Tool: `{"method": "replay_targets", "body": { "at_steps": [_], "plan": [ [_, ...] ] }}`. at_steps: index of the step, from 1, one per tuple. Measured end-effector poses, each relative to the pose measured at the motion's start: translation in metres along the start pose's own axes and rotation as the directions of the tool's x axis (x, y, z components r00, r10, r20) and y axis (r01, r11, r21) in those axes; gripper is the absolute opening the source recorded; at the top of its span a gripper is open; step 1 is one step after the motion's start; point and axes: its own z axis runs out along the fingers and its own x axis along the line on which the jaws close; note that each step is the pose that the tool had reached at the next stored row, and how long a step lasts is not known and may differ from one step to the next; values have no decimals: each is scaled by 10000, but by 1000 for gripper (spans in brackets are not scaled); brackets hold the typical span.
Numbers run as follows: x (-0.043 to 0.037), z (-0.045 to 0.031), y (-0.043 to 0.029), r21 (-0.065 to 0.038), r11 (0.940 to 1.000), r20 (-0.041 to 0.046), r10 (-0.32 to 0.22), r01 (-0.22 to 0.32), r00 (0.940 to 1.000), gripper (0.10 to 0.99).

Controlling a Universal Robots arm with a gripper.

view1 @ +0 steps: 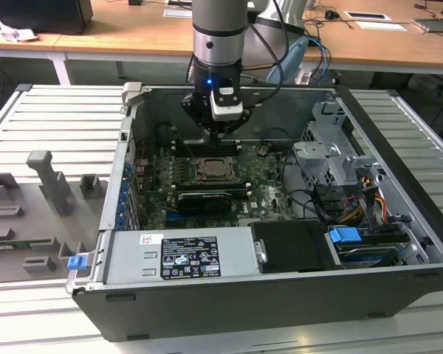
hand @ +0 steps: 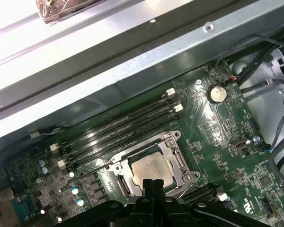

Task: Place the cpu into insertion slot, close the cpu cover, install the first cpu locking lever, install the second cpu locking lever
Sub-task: 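Install the first cpu locking lever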

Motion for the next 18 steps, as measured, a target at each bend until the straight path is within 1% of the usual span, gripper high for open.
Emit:
{"method": "replay_targets", "body": {
  "at_steps": [4, 7, 8, 11, 16, 18],
  "plan": [
    [0, 0, 0, -9, 9991, -16, -427, 427, 9991, 106],
    [0, 0, 0, -16, 9973, -26, -731, 731, 9973, 106],
    [0, 0, 0, -21, 9955, -33, -948, 948, 9955, 106],
    [0, 0, 0, -30, 9909, -47, -1347, 1347, 9909, 106],
    [0, 0, 0, -51, 9766, -73, -2151, 2151, 9766, 106],
    [0, 0, 0, -63, 9671, -86, -2545, 2544, 9670, 106]
  ]
}}
